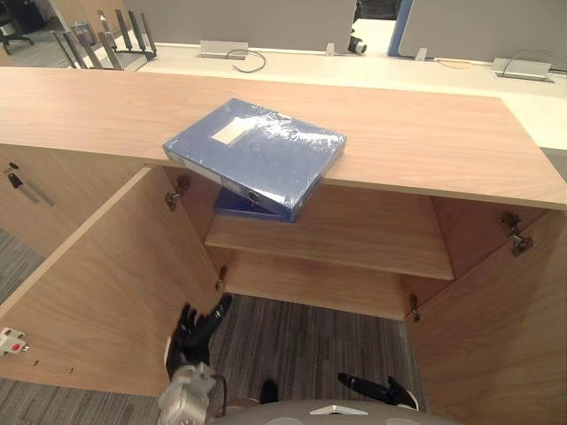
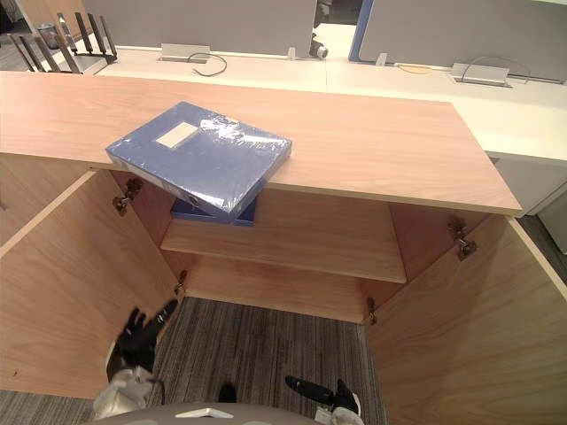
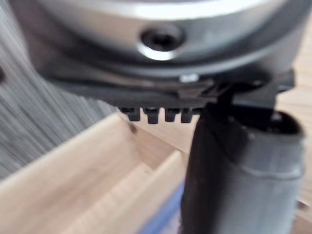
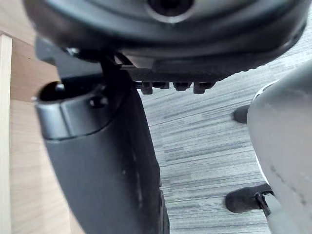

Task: Walk over to the cabinet, pick up the folder, carry it to the office cabinet, place the folder inside the office cabinet, then close the office cabinet door

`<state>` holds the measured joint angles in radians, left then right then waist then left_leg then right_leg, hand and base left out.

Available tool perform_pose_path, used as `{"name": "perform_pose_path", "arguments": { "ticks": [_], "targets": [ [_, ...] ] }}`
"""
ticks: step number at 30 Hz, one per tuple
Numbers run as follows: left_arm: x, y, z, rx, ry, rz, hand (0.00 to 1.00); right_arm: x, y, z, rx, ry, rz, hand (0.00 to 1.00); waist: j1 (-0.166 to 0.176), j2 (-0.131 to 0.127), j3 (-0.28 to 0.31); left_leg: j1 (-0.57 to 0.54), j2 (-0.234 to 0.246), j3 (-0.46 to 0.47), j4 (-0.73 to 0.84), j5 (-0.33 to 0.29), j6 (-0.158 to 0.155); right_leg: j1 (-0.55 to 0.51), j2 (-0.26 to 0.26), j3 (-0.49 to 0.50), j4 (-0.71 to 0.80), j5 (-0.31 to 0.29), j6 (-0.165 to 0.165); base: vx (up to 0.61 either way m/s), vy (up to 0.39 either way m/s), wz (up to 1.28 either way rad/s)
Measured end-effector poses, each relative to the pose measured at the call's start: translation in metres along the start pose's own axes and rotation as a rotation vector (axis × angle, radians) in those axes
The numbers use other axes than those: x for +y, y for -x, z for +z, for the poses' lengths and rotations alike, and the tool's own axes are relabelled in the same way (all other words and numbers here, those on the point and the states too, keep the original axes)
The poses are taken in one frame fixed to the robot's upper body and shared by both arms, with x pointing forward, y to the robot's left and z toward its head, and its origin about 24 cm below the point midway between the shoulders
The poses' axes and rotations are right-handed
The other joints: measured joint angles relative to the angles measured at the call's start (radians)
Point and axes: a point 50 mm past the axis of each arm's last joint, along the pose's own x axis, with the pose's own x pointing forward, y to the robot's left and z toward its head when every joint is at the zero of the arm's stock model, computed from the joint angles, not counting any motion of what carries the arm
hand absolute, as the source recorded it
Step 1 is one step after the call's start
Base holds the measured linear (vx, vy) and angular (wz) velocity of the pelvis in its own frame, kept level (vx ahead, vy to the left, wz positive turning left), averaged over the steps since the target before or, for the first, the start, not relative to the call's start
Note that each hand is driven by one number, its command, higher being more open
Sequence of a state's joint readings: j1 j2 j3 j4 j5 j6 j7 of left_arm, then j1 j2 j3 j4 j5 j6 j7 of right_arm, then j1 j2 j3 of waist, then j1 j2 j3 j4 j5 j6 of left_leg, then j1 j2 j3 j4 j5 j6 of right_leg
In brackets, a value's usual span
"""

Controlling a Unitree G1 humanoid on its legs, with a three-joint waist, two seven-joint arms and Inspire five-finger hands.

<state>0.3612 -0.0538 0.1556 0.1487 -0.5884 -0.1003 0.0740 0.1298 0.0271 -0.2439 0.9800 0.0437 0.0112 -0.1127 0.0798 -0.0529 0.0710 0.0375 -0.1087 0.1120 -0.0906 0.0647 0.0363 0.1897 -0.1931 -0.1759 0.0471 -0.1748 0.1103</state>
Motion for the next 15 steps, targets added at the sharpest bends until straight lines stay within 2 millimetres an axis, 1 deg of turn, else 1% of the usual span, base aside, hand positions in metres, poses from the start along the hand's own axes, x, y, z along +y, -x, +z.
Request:
{"name": "perform_pose_path", "arguments": {
  "ticks": [2, 3, 5, 6, 7, 9, 10, 11, 12, 15],
  "targets": [
    [-0.015, 0.000, 0.026, -0.127, -0.023, -0.034, 1.00, 0.000, 0.000, 0.000, -0.007, 0.025, 0.008, 1.00, -0.001, 0.005, -0.006, 0.011, 0.006, 0.001, 0.003, -0.006, -0.003, 0.008, 0.004, 0.003, 0.003, 0.002, -0.001, 0.03, -0.061, -0.04],
    [-0.019, 0.001, 0.032, -0.159, -0.029, -0.037, 1.00, -0.001, 0.000, 0.000, -0.006, 0.029, 0.010, 1.00, -0.001, 0.007, -0.007, 0.010, 0.011, 0.002, 0.003, -0.007, -0.003, 0.006, 0.007, 0.005, 0.004, 0.007, 0.000, 0.02, -0.057, -0.03],
    [-0.032, 0.006, 0.056, -0.288, -0.102, -0.049, 1.00, -0.002, 0.001, 0.000, -0.009, 0.040, 0.015, 1.00, 0.001, 0.012, -0.010, 0.010, 0.030, 0.001, 0.004, -0.009, -0.006, 0.004, 0.022, 0.012, 0.004, 0.027, -0.010, 0.01, -0.054, -0.02],
    [-0.034, 0.008, 0.061, -0.318, -0.133, -0.041, 1.00, -0.002, 0.001, 0.000, -0.008, 0.041, 0.015, 1.00, 0.001, 0.013, -0.013, 0.010, 0.035, 0.001, 0.004, -0.009, -0.007, 0.003, 0.026, 0.012, 0.004, 0.032, -0.012, 0.00, -0.075, -0.02],
    [-0.038, 0.011, 0.073, -0.393, -0.217, -0.004, 1.00, -0.003, 0.001, -0.001, -0.007, 0.048, 0.012, 1.00, 0.000, 0.017, -0.020, 0.010, 0.046, 0.001, 0.004, -0.012, -0.011, 0.002, 0.036, 0.013, 0.004, 0.042, -0.015, -0.01, -0.066, -0.05],
    [-0.040, 0.015, 0.083, -0.468, -0.297, 0.055, 1.00, -0.003, 0.001, -0.002, -0.008, 0.057, 0.008, 1.00, -0.001, 0.017, -0.024, 0.013, 0.052, 0.001, 0.004, -0.016, -0.018, 0.002, 0.041, 0.014, 0.006, 0.045, -0.017, -0.01, -0.058, -0.04],
    [-0.041, 0.019, 0.091, -0.546, -0.391, 0.130, 1.00, -0.004, 0.001, -0.004, -0.002, 0.059, -0.001, 1.00, -0.001, 0.016, -0.033, 0.013, 0.054, 0.001, 0.004, -0.017, -0.019, 0.002, 0.043, 0.014, 0.006, 0.045, -0.017, -0.01, -0.052, -0.01],
    [-0.042, 0.021, 0.094, -0.573, -0.419, 0.160, 1.00, -0.004, 0.001, -0.005, -0.002, 0.059, -0.003, 1.00, -0.001, 0.016, -0.036, 0.013, 0.054, 0.001, 0.004, -0.018, -0.020, 0.002, 0.043, 0.014, 0.006, 0.045, -0.017, -0.02, -0.069, 0.00],
    [-0.041, 0.025, 0.101, -0.645, -0.491, 0.239, 1.00, -0.005, 0.002, -0.006, -0.003, 0.060, -0.016, 1.00, -0.001, 0.017, -0.046, 0.013, 0.056, 0.001, 0.004, -0.023, -0.027, 0.002, 0.045, 0.014, 0.006, 0.045, -0.017, -0.01, -0.047, 0.00],
    [-0.039, 0.031, 0.112, -0.751, -0.572, 0.367, 1.00, -0.005, 0.002, -0.007, 0.000, 0.068, -0.028, 1.00, 0.000, 0.018, -0.057, 0.018, 0.061, 0.001, 0.004, -0.024, -0.029, 0.004, 0.051, 0.014, 0.007, 0.045, -0.017, -0.01, -0.047, -0.01]
  ]
}}
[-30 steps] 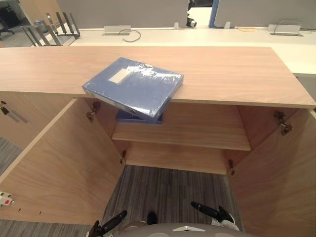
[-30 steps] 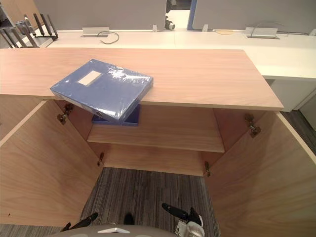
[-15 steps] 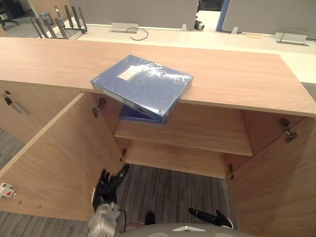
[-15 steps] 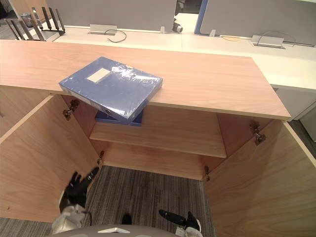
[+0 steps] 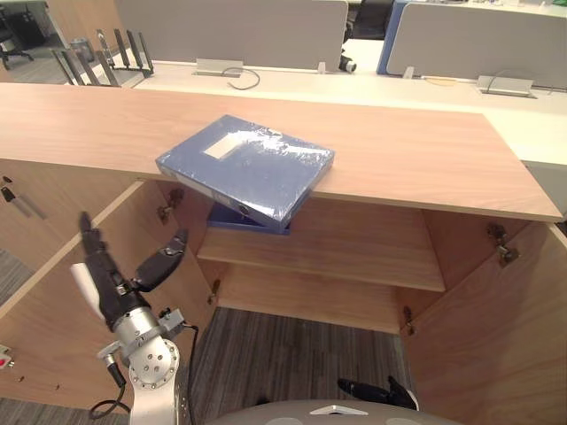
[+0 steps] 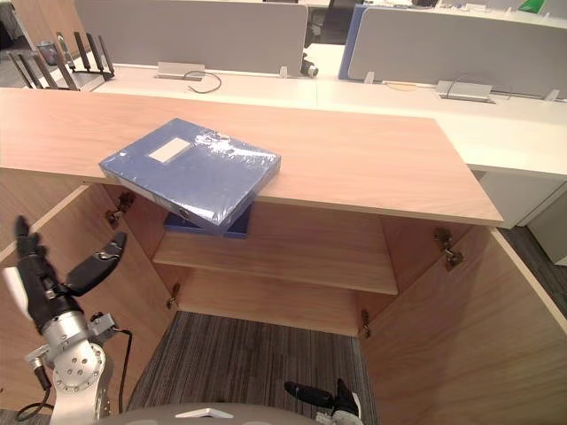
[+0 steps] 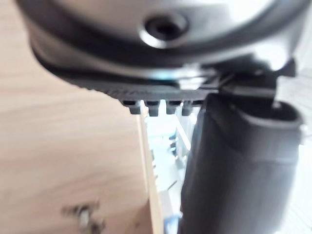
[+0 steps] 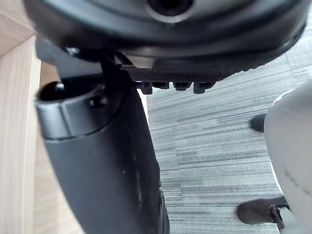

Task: Walk over to the cabinet, pick up the folder, carry it to the office cabinet, place the folder inside the office cabinet, then close the office cabinet door

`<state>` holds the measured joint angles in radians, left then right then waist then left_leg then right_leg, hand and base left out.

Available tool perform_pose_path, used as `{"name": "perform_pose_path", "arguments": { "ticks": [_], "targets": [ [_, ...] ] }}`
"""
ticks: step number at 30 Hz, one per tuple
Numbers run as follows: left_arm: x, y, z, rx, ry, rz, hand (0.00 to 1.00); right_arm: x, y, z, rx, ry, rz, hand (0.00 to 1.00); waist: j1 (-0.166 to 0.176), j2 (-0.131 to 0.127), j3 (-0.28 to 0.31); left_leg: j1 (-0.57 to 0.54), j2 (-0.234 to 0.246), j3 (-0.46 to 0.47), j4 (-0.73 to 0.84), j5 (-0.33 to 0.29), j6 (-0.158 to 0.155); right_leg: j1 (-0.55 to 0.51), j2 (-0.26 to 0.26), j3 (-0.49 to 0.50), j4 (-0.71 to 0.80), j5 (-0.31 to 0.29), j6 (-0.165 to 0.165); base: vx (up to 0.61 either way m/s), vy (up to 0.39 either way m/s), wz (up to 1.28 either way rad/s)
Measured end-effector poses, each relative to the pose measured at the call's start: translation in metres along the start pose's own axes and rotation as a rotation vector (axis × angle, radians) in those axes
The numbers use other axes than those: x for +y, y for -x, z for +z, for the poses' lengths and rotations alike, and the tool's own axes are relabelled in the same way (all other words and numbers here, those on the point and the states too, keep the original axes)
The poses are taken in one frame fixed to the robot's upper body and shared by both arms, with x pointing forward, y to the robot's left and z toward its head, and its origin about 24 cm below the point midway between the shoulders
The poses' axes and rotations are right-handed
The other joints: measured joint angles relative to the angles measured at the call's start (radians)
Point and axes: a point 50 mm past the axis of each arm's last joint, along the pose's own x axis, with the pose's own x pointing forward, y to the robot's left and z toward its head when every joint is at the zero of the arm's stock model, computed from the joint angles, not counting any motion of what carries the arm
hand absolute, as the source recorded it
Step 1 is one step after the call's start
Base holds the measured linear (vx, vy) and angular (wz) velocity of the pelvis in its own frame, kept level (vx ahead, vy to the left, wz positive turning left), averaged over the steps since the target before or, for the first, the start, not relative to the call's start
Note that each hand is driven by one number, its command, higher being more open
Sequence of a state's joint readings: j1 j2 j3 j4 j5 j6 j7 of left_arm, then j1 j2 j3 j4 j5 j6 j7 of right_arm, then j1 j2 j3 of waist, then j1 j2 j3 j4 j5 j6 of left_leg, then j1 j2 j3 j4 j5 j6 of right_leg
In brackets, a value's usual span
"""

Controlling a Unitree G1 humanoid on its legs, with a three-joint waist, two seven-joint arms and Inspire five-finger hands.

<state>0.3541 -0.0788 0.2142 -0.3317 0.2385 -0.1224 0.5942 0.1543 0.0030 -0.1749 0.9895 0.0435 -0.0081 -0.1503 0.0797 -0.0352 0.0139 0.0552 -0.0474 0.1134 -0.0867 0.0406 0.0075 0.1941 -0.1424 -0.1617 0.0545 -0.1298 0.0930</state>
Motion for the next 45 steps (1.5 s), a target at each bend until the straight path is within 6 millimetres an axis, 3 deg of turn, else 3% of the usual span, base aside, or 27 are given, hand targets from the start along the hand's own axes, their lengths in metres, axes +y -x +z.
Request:
{"name": "perform_pose_path", "arguments": {
  "ticks": [5, 12, 18, 24, 33, 38, 45],
  "targets": [
    [0.005, -0.005, 0.014, -0.128, -0.166, 0.097, 1.00, -0.002, 0.000, -0.006, 0.025, 0.005, -0.019, 1.00, 0.000, 0.004, -0.028, 0.002, 0.009, 0.002, 0.000, -0.005, -0.011, 0.001, 0.009, 0.006, -0.001, -0.001, -0.001, -0.02, -0.057, -0.03],
    [-0.008, -0.013, 0.038, -0.324, -0.288, 0.080, 1.00, -0.002, 0.000, -0.008, 0.027, 0.030, -0.015, 1.00, -0.004, 0.010, -0.035, 0.004, 0.011, 0.020, -0.001, -0.004, -0.013, -0.004, 0.009, 0.032, -0.004, -0.002, -0.003, -0.03, -0.035, -0.08],
    [-0.009, -0.019, 0.047, -0.438, -0.382, 0.009, 1.00, -0.002, 0.000, -0.010, 0.038, 0.034, 0.000, 1.00, -0.010, 0.014, -0.055, 0.004, 0.011, 0.027, -0.001, -0.005, -0.014, -0.009, 0.009, 0.048, -0.004, -0.002, -0.003, -0.02, -0.033, -0.04],
    [-0.012, -0.021, 0.046, -0.466, -0.418, -0.070, 1.00, -0.003, -0.001, -0.007, 0.025, 0.036, 0.007, 1.00, -0.028, 0.016, -0.056, 0.004, 0.010, 0.031, -0.004, -0.003, -0.013, -0.014, 0.010, 0.061, -0.004, -0.002, -0.004, -0.02, -0.023, -0.04],
    [-0.021, -0.036, 0.006, -0.418, -0.626, -0.243, 1.00, -0.004, -0.002, -0.004, 0.021, 0.016, 0.012, 1.00, -0.030, 0.022, -0.053, 0.004, 0.000, 0.042, -0.005, 0.010, -0.007, -0.008, 0.007, 0.056, -0.034, -0.019, -0.028, -0.05, -0.043, -0.06],
    [-0.019, -0.042, 0.006, -0.453, -0.672, -0.276, 1.00, -0.004, -0.003, -0.004, 0.027, 0.006, 0.009, 1.00, -0.029, 0.019, -0.047, 0.004, -0.002, 0.035, -0.005, 0.012, -0.014, -0.005, 0.006, 0.057, -0.040, -0.032, -0.028, -0.04, -0.051, 0.00],
    [-0.029, -0.053, 0.022, -0.595, -0.708, -0.349, 1.00, -0.004, -0.004, 0.001, 0.019, -0.010, 0.008, 1.00, -0.029, 0.001, -0.020, 0.004, -0.014, 0.029, -0.004, 0.018, -0.005, -0.002, 0.001, 0.059, -0.044, -0.033, -0.025, 0.00, -0.020, 0.01]
  ]
}}
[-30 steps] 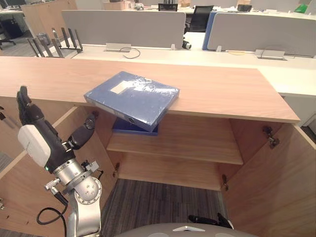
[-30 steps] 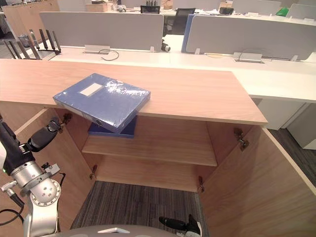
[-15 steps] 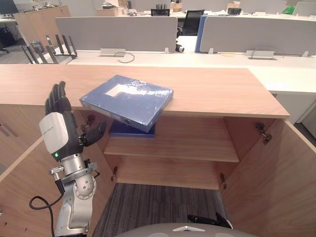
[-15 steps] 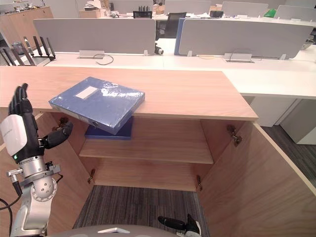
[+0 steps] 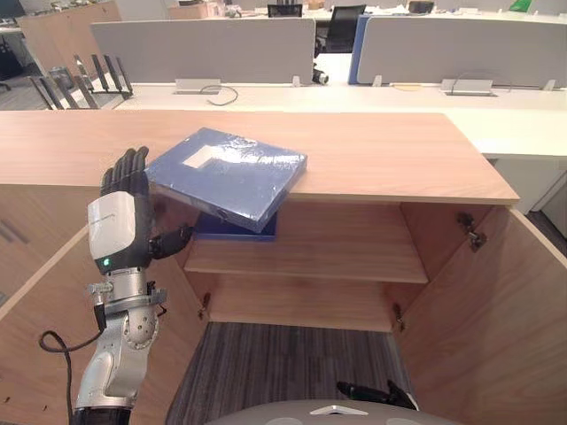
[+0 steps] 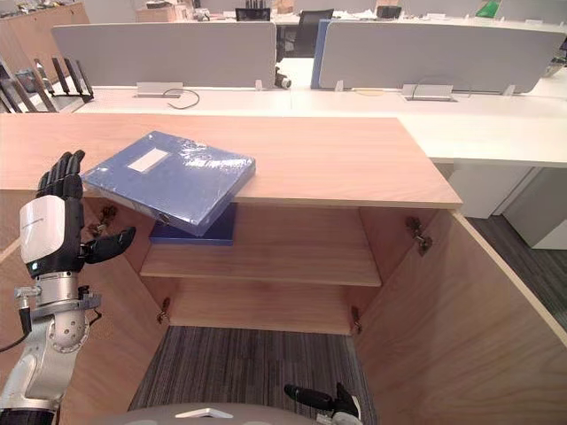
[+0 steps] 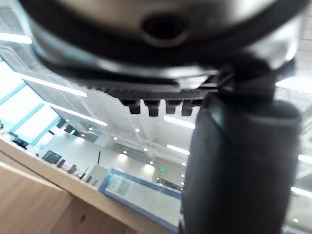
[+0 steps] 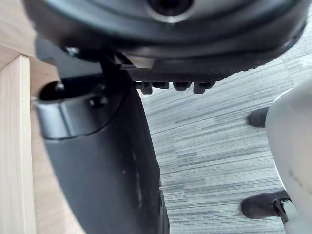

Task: Walk over to the cabinet, pick up the folder, carry it to the office cabinet, place the folder inside the office cabinet, then close the office cabinet door

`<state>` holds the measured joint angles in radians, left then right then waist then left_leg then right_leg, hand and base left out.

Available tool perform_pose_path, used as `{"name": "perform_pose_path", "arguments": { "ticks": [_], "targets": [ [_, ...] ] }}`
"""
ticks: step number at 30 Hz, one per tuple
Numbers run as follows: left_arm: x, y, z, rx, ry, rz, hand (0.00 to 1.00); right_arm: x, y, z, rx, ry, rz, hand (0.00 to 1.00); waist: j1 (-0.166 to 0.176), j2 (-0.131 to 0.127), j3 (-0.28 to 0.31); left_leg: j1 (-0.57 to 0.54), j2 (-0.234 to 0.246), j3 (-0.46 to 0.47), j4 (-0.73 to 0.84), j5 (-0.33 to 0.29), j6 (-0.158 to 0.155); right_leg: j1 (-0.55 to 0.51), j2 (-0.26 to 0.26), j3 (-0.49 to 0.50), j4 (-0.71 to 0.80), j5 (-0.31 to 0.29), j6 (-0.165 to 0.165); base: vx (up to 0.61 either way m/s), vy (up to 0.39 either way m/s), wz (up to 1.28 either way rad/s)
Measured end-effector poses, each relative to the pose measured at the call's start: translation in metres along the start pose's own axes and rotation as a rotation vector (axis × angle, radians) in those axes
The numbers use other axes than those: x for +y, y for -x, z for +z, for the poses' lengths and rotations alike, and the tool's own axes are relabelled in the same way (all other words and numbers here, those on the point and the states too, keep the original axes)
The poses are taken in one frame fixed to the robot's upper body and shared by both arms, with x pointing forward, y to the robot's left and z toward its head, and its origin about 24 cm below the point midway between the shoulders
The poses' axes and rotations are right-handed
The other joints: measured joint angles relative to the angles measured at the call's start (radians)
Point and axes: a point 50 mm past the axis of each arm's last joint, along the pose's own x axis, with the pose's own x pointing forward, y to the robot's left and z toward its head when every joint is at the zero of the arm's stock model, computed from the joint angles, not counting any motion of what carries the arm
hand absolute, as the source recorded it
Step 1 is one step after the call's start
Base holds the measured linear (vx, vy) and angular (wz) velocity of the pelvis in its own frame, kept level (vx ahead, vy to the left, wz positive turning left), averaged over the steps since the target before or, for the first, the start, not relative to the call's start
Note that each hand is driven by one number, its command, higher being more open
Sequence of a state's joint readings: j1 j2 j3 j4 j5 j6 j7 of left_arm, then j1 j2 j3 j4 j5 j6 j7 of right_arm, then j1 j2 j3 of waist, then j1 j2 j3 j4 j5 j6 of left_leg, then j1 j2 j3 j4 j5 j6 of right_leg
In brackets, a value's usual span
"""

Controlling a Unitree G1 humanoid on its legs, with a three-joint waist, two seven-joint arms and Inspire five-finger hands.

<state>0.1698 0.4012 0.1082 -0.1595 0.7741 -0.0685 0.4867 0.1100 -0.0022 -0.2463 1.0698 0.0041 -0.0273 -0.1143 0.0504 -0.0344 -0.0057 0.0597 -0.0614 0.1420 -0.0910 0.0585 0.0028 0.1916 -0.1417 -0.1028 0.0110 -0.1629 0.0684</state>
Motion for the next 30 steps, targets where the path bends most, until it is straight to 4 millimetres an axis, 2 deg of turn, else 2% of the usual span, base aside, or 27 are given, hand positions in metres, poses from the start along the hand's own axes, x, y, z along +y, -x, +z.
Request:
{"name": "perform_pose_path", "arguments": {
  "ticks": [7, 18, 30],
  "targets": [
    [-0.013, -0.008, 0.003, -0.085, -0.059, -0.070, 1.00, 0.000, -0.001, 0.001, 0.013, -0.013, -0.001, 1.00, -0.004, -0.001, 0.005, 0.002, 0.001, -0.002, 0.002, 0.001, 0.001, 0.002, 0.002, 0.009, -0.013, 0.007, 0.002, -0.01, -0.039, -0.05],
    [-0.011, -0.012, 0.005, -0.164, -0.109, -0.104, 1.00, -0.003, -0.002, 0.000, 0.024, -0.039, -0.017, 1.00, -0.016, 0.003, 0.007, 0.004, 0.001, -0.002, 0.000, 0.001, 0.000, 0.002, 0.002, 0.011, -0.012, 0.008, 0.000, -0.03, -0.034, -0.01],
    [-0.022, -0.033, 0.030, -0.364, -0.144, -0.154, 1.00, -0.008, -0.002, -0.002, 0.035, -0.061, -0.033, 1.00, -0.028, 0.001, 0.007, 0.005, 0.000, -0.002, 0.003, 0.001, 0.000, 0.002, 0.001, 0.015, -0.017, 0.009, -0.002, 0.00, 0.000, 0.00]
  ]
}}
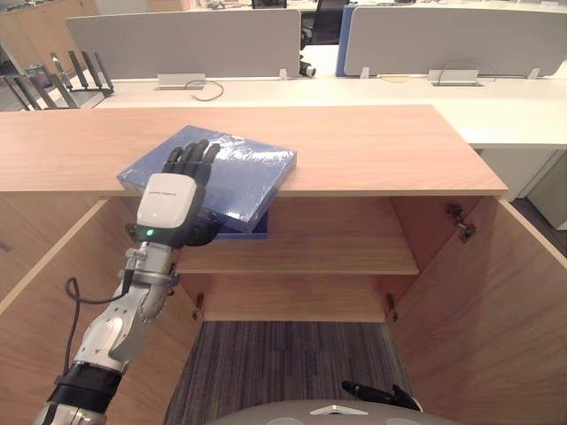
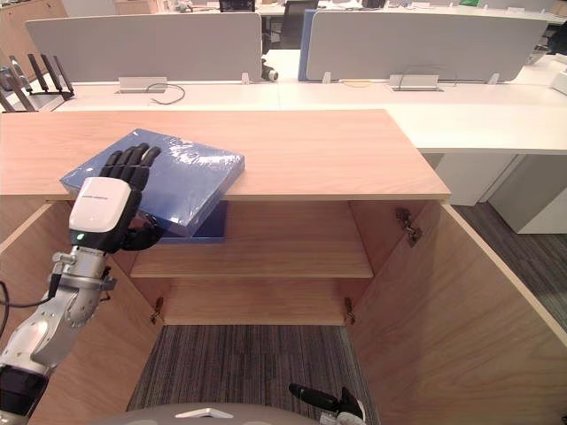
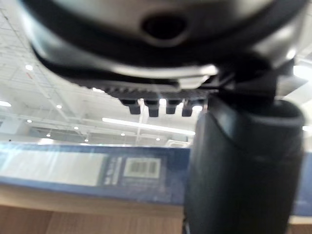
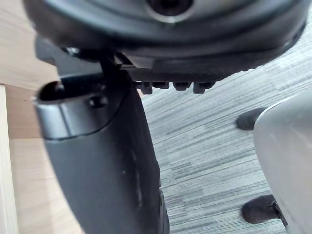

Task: Walk over to the cabinet, pick up the folder, carry it to the office cabinet, place the folder inside the office cabinet, then close the office cabinet door

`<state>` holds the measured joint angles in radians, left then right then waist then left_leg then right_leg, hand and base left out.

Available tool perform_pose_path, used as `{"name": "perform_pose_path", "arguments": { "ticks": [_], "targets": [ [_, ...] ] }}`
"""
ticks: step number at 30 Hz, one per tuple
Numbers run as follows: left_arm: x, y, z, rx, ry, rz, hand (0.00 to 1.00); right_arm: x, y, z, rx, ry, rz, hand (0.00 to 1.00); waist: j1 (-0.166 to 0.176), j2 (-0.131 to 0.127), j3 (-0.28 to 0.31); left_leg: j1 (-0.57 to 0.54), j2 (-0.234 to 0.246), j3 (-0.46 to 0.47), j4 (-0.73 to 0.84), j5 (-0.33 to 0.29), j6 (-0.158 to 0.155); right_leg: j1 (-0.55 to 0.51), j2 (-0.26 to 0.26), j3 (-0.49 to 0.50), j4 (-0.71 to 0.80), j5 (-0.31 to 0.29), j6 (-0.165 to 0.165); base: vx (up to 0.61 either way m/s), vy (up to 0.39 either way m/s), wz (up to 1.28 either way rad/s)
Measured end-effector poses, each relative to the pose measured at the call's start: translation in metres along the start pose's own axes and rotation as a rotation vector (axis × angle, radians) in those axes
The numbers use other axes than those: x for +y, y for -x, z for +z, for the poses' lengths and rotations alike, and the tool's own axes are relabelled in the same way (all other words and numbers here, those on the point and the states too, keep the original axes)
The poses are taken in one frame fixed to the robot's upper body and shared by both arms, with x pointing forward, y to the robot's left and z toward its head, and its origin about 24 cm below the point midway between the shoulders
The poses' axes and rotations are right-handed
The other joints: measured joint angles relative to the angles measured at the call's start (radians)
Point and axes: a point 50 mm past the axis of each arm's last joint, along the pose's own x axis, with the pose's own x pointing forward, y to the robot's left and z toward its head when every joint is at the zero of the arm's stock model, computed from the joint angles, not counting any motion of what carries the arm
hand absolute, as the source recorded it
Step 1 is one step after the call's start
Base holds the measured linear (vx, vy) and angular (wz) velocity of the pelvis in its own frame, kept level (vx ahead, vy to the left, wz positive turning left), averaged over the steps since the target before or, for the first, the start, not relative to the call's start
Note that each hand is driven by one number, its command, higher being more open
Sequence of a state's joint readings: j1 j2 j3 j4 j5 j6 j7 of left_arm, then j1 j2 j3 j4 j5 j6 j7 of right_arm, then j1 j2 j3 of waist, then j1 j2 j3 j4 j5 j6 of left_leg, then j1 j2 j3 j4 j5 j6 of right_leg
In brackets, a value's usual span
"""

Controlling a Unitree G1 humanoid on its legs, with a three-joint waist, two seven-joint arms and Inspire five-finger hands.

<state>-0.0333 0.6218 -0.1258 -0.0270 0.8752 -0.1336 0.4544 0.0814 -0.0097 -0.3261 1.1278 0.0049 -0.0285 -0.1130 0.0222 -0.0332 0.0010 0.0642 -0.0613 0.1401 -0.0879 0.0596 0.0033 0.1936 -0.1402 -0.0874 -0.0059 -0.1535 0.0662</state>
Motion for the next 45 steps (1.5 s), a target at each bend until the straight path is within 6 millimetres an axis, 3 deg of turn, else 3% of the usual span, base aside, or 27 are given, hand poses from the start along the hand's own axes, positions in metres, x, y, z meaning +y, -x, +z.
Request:
{"name": "perform_pose_path", "arguments": {
  "ticks": [2, 3, 10, 18, 24, 27, 33, 37, 41, 45],
  "targets": [
    [0.000, -0.003, 0.000, -0.026, -0.013, -0.012, 1.00, 0.000, 0.000, 0.000, 0.001, 0.000, -0.001, 1.00, -0.001, 0.000, 0.000, 0.001, 0.001, 0.000, 0.000, 0.000, 0.000, 0.000, 0.001, 0.005, -0.004, 0.003, -0.004, 0.00, -0.004, -0.08],
    [-0.002, -0.003, 0.000, -0.035, -0.014, -0.023, 0.00, -0.001, 0.000, 0.000, 0.003, 0.002, -0.003, 1.00, -0.001, 0.000, 0.000, 0.001, 0.001, -0.003, 0.000, 0.000, 0.000, 0.000, 0.001, 0.010, -0.009, 0.006, -0.005, -0.02, -0.025, -0.11],
    [-0.014, -0.003, -0.003, -0.059, -0.036, -0.102, 0.00, -0.004, -0.001, 0.001, 0.006, -0.012, -0.012, 1.00, -0.023, -0.002, -0.002, 0.003, 0.001, -0.009, 0.000, 0.000, 0.000, 0.001, 0.000, 0.014, -0.013, 0.012, -0.005, -0.01, -0.009, -0.02],
    [0.003, -0.029, 0.001, -0.114, -0.090, 0.016, 0.00, -0.015, -0.001, -0.004, 0.018, -0.004, -0.040, 1.00, -0.029, -0.003, -0.007, 0.016, 0.000, -0.009, -0.003, -0.001, -0.001, 0.011, -0.002, 0.020, -0.015, 0.015, -0.004, -0.03, -0.020, -0.03],
    [0.001, -0.022, 0.004, -0.091, -0.061, -0.002, 0.00, -0.023, 0.002, -0.016, 0.051, -0.003, -0.059, 1.00, -0.029, -0.008, -0.005, 0.016, 0.000, -0.011, -0.003, -0.001, 0.000, 0.012, -0.003, 0.020, -0.016, 0.015, -0.004, -0.03, -0.041, 0.00],
    [0.007, -0.015, 0.015, -0.112, -0.019, 0.025, 0.00, -0.023, 0.002, -0.018, 0.056, -0.001, -0.058, 1.00, -0.028, -0.015, 0.000, 0.015, -0.002, -0.016, -0.002, -0.001, -0.001, 0.012, -0.003, 0.019, -0.016, 0.015, -0.004, -0.01, -0.040, 0.02],
    [0.024, 0.002, 0.063, -0.219, 0.298, 0.069, 0.00, -0.023, 0.002, -0.019, 0.069, 0.012, -0.057, 1.00, -0.022, -0.019, 0.001, 0.015, -0.006, -0.033, -0.001, -0.001, 0.000, 0.018, -0.005, 0.007, -0.016, 0.014, -0.005, -0.03, -0.042, 0.06],
    [0.038, 0.009, 0.103, -0.333, 0.669, 0.055, 0.00, -0.026, 0.002, -0.023, 0.091, 0.058, -0.054, 1.00, -0.027, -0.015, -0.004, 0.015, -0.004, -0.035, 0.000, 0.003, 0.003, 0.017, -0.006, 0.011, -0.010, 0.015, -0.003, -0.05, -0.041, 0.01],
    [0.049, 0.010, 0.116, -0.366, 0.915, 0.061, 0.00, -0.031, 0.003, -0.028, 0.114, 0.100, -0.057, 1.00, -0.032, -0.007, -0.010, 0.010, 0.001, -0.033, -0.002, 0.006, 0.005, -0.001, -0.007, 0.019, 0.014, 0.008, 0.008, -0.06, -0.042, -0.03],
    [0.045, 0.018, 0.116, -0.264, 1.197, 0.033, 0.00, -0.034, 0.003, -0.029, 0.115, 0.123, -0.059, 1.00, -0.052, 0.005, -0.017, 0.007, 0.001, -0.026, -0.003, 0.008, 0.009, -0.014, -0.009, 0.030, 0.030, 0.003, 0.015, -0.05, -0.017, -0.05]
  ]
}}
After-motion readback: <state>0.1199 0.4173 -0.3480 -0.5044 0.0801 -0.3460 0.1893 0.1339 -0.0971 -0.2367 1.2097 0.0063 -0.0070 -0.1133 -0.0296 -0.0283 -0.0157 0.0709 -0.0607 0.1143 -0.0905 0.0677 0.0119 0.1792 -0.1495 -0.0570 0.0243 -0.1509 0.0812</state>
